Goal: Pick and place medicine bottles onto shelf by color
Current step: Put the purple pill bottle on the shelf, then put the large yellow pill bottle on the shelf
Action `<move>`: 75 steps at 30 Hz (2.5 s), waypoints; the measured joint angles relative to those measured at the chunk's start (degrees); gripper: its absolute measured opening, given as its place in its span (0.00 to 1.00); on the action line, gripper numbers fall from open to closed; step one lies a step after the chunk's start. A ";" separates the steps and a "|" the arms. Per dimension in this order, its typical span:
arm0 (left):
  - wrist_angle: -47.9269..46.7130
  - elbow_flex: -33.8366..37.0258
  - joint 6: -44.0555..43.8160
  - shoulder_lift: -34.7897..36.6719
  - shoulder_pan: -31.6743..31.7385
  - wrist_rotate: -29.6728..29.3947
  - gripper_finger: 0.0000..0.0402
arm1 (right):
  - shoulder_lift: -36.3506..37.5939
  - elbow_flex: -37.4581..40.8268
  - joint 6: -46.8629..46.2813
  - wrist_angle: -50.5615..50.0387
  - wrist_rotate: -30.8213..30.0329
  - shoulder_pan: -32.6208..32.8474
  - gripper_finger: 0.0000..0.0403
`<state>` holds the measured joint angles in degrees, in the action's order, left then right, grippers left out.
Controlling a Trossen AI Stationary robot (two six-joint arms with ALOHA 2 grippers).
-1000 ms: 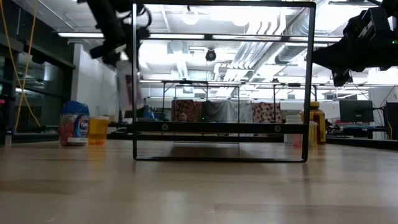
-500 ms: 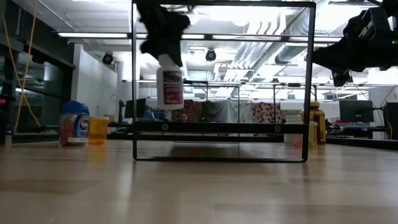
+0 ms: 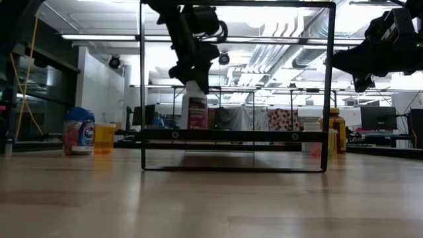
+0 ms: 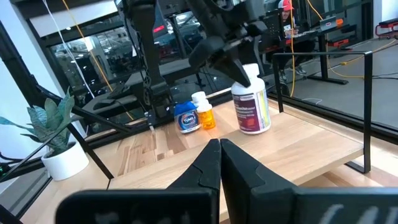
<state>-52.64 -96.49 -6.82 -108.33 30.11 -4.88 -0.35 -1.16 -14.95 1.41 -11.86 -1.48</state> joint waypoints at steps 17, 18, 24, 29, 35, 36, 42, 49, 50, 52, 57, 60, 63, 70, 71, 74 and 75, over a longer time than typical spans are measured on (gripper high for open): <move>5.76 0.00 -0.01 -0.84 0.22 5.56 0.61 | -0.01 -0.01 0.01 -0.24 0.02 0.01 0.00; 5.91 0.00 -0.01 -0.84 0.22 5.97 0.63 | -0.01 -0.01 0.00 -0.26 0.02 0.00 0.00; 6.15 -0.11 -0.01 -0.48 0.22 5.97 0.71 | -0.01 -0.01 0.01 -0.28 0.02 -0.01 0.00; 6.22 -0.14 -0.02 0.79 0.26 5.61 0.76 | -0.01 -0.01 0.01 -0.31 0.02 0.01 0.00; 6.33 -0.17 -0.04 3.76 0.68 5.50 0.77 | -0.01 -0.01 0.00 -0.31 0.02 0.00 0.00; 6.35 -0.17 -0.07 4.54 0.70 5.50 0.77 | -0.01 -0.01 -0.01 -0.32 0.01 0.00 0.00; 7.79 0.58 -1.22 10.70 -0.80 4.86 0.77 | -0.01 -0.01 0.01 -0.33 0.01 -0.01 0.00; 24.36 12.24 0.51 22.40 -7.07 2.24 0.77 | -0.01 -0.01 0.01 -0.33 0.00 0.00 0.00; 27.15 15.26 1.20 24.59 -7.92 2.17 0.77 | -0.01 -0.01 0.00 -0.33 0.00 0.00 0.00; 31.72 21.80 2.26 29.56 -9.65 2.05 0.77 | -0.01 -0.01 -0.01 -0.33 0.00 -0.01 0.00; 46.04 40.51 1.50 44.32 -12.90 2.47 0.77 | -0.01 -0.01 0.00 -0.33 0.00 0.00 0.00; 55.64 52.41 2.06 52.21 -15.16 2.68 0.77 | -0.01 -0.01 -0.01 -0.33 0.00 0.01 0.00; 65.23 62.40 2.06 58.32 -17.21 2.72 0.77 | -0.01 -0.01 0.01 -0.33 0.00 0.01 0.00; 76.95 75.37 3.47 67.27 -20.33 2.77 0.77 | -0.01 -0.01 -0.01 -0.33 0.00 -0.01 0.00; 77.26 76.19 3.92 68.18 -20.57 2.78 0.77 | -0.01 -0.01 0.01 -0.33 -0.01 -0.01 0.00; 78.21 78.05 4.05 70.00 -20.98 2.77 0.77 | -0.01 -0.01 0.00 -0.34 0.00 -0.01 0.00; 78.22 78.46 4.05 70.40 -21.15 2.77 0.77 | -0.01 -0.01 0.01 -0.33 0.00 0.00 0.00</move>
<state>25.58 -18.03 -2.76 -37.93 8.96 -2.11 -0.36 -1.17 -14.95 1.08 -11.86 -1.48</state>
